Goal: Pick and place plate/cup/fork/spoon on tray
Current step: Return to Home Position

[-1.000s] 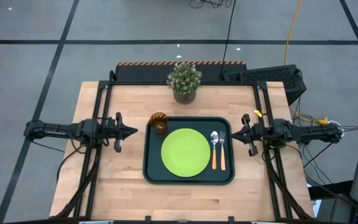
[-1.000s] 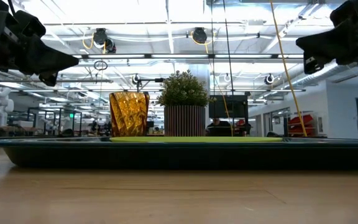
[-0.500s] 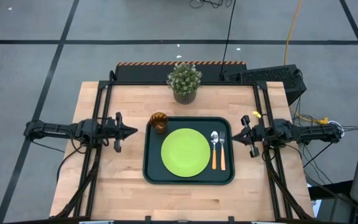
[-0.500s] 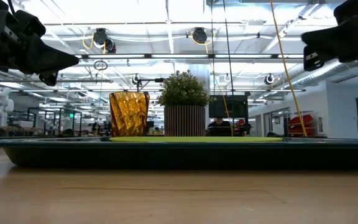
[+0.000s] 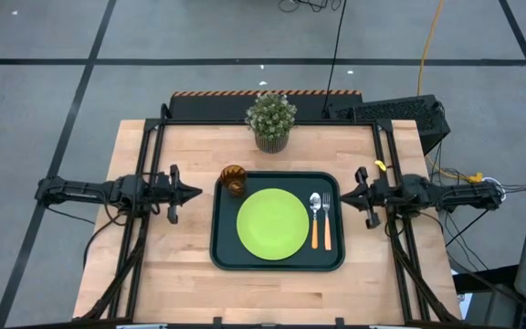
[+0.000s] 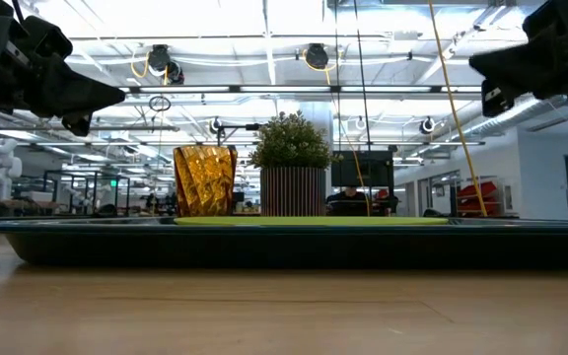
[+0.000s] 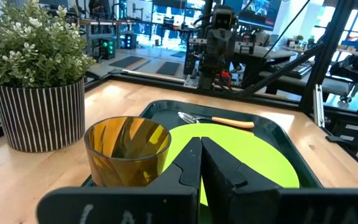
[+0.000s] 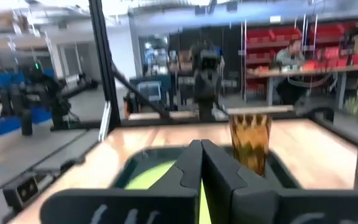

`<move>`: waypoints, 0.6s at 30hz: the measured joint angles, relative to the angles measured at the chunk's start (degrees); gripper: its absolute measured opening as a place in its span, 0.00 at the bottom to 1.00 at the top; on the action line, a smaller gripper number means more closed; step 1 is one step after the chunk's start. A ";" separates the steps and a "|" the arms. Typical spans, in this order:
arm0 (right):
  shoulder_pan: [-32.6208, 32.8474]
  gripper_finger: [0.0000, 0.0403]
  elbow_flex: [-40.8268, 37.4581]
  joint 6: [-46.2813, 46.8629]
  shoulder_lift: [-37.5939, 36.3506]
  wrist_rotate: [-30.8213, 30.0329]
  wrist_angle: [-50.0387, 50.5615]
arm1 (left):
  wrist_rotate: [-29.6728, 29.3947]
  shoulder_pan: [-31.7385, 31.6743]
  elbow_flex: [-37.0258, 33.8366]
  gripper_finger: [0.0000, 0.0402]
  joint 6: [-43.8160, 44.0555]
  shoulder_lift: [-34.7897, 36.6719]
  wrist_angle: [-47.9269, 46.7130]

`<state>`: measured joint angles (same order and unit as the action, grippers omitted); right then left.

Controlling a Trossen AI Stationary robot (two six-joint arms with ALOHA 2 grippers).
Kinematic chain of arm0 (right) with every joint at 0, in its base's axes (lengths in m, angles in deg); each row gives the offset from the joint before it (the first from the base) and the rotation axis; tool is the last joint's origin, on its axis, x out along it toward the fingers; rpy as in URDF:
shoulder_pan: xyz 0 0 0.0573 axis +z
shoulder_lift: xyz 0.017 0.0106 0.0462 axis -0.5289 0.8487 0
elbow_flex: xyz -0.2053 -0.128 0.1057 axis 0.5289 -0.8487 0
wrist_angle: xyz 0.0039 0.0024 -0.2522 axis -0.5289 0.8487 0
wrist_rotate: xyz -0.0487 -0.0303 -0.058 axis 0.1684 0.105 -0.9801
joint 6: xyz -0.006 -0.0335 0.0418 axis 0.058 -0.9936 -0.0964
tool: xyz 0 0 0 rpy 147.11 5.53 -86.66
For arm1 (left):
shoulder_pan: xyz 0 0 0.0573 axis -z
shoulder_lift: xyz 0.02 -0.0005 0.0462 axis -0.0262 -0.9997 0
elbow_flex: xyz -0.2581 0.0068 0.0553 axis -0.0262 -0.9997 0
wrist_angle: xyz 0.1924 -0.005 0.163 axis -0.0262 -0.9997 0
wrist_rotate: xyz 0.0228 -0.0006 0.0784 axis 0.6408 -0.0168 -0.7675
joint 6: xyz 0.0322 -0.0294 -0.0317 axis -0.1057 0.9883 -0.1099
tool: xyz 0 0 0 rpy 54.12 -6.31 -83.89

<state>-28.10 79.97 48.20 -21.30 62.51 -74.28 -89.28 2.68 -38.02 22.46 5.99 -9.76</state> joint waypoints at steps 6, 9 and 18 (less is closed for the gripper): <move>0.00 0.00 0.00 -0.33 0.04 -0.13 6.79 | 0.01 0.00 -0.01 0.02 -0.02 0.00 0.00; 0.00 0.00 0.00 -0.07 0.31 -0.13 6.85 | 0.02 0.00 0.00 0.02 -0.02 0.00 0.02; 0.00 0.00 0.00 0.00 0.26 -0.07 6.52 | 0.02 0.00 0.00 0.02 -0.02 0.00 0.02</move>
<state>-28.10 79.97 48.20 -21.04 62.44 -67.75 -89.26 2.68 -38.02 22.44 5.99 -9.74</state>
